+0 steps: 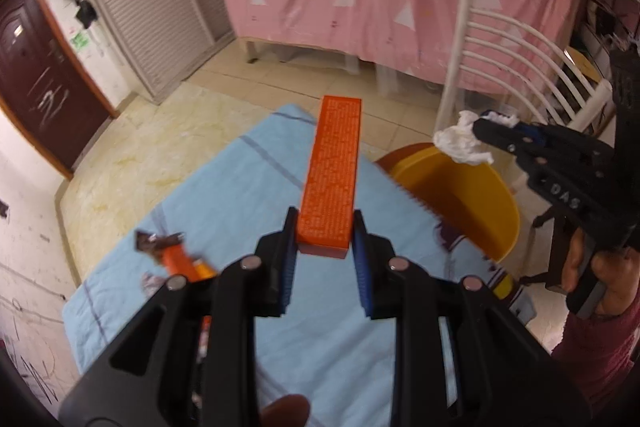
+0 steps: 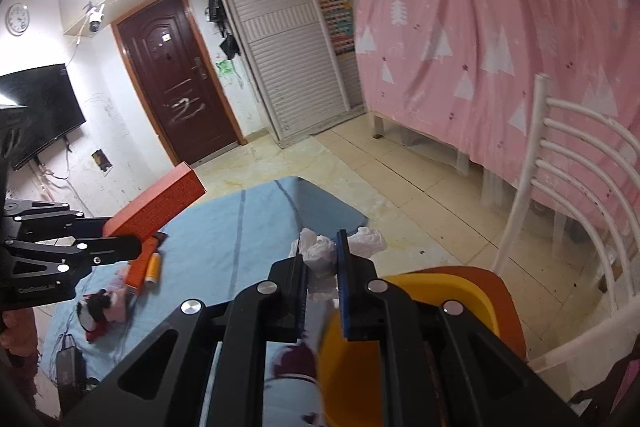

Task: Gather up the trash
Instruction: 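Carry both items to the yellow bucket and open both tools to drop them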

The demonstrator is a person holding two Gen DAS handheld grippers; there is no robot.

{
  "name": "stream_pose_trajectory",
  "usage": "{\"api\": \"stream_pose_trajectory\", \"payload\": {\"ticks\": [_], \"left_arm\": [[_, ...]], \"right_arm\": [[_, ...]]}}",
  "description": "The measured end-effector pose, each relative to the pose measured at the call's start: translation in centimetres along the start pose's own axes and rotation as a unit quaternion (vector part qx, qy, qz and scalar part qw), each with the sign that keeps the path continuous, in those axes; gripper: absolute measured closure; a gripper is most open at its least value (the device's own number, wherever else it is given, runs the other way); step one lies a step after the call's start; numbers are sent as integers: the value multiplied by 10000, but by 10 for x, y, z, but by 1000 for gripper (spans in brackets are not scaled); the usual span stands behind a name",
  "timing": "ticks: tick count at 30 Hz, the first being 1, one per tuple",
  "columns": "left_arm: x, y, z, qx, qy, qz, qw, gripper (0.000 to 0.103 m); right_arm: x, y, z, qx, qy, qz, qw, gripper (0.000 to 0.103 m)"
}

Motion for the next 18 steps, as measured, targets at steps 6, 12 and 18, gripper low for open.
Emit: {"api": "stream_pose_trajectory", "payload": {"ticks": [6, 12, 18], "left_arm": [[17, -35, -29, -162, 226, -190, 9994, 79], [28, -62, -51, -295, 386, -340, 9982, 79], [34, -81, -62, -437, 486, -391, 9971, 62]], "right_arm": [[-19, -38, -12, -142, 162, -265, 9994, 97], [-30, -61, -18, -211, 236, -453, 9985, 96], [-34, -75, -16, -222, 253, -577, 9978, 94]]}}
Point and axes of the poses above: each gripper's, at about its wrist camera, not at the fingertips, and z roughly against the way its jaws point, y to its left, x to its top, the point moved 1 cm from there along -z, roughly the way its jaws point, and after that the axes turned 10 degrees about -x, right-handed, at the moved point
